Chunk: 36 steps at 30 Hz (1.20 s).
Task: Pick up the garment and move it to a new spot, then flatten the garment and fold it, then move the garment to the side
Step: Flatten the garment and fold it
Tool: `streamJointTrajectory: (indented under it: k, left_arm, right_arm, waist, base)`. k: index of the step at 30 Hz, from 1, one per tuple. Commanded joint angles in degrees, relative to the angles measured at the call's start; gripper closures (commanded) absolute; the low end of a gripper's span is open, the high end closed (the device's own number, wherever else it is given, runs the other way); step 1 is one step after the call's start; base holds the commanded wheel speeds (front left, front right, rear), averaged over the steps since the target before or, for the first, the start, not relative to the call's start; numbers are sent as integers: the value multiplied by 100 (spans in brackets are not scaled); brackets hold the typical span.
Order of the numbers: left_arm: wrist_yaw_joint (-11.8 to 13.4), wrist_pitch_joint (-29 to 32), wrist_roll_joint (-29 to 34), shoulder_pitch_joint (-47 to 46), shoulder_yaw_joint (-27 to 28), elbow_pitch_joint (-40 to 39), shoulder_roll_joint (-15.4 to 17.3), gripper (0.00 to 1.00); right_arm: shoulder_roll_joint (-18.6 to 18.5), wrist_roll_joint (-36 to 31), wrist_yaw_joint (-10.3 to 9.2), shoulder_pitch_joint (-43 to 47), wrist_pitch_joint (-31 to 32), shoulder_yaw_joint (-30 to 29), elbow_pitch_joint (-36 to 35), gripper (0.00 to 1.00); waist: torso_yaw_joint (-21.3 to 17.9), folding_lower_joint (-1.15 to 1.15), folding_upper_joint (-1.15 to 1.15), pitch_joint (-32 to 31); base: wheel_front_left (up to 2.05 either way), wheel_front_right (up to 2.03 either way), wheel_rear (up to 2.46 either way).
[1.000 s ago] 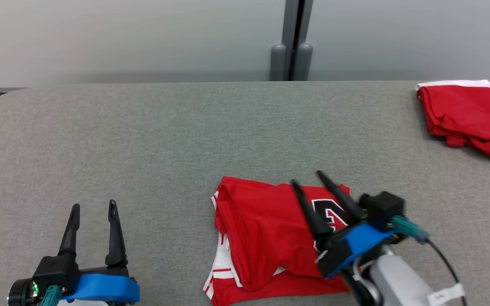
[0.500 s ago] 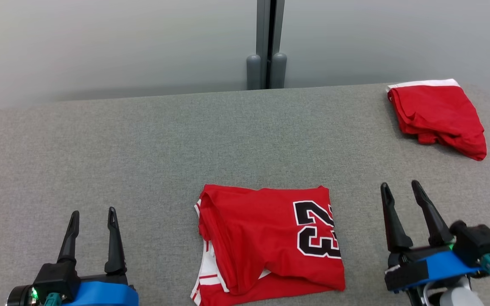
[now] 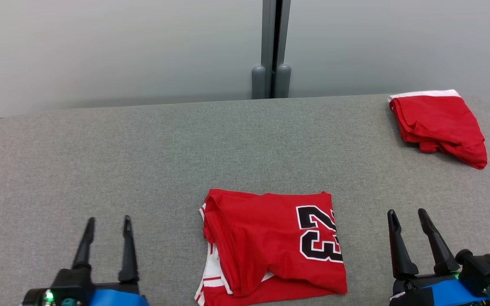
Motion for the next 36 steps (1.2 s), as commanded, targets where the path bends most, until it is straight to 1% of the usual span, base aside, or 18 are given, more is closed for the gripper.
streamJointTrajectory:
  k: [1,8,13,19,25,36]
  left_arm:
    - [-60,-22,48,55,-134,35,-7,0]
    - [-246,-22,74,99,-1105,322,-6,0]
    - [-286,-22,-71,56,-1885,743,0,0]
    - [-281,-22,-477,-155,-2726,1281,165,0]
    - [-281,-22,-778,-348,-3095,1692,301,0]
    - [-282,-22,-1073,-683,-3457,2213,274,0]
  right_arm:
    - [7,44,1,25,-18,8,14,0]
    - [7,58,1,8,18,58,89,0]
    - [6,75,1,-50,26,108,125,0]
    - [4,110,1,-134,17,162,170,0]
    - [5,137,1,-180,1,192,219,0]
    - [4,171,1,-279,-18,250,296,0]
  waist:
    - [9,0,0,-31]
    - [23,0,0,-102]
    - [-16,0,0,-66]
    - [-117,0,0,33]
    - [-206,0,0,114]
    - [-312,0,0,211]
  base:
    - [0,0,0]
    - [0,0,0]
    - [0,0,0]
    - [0,0,0]
    - [0,0,0]
    - [0,0,0]
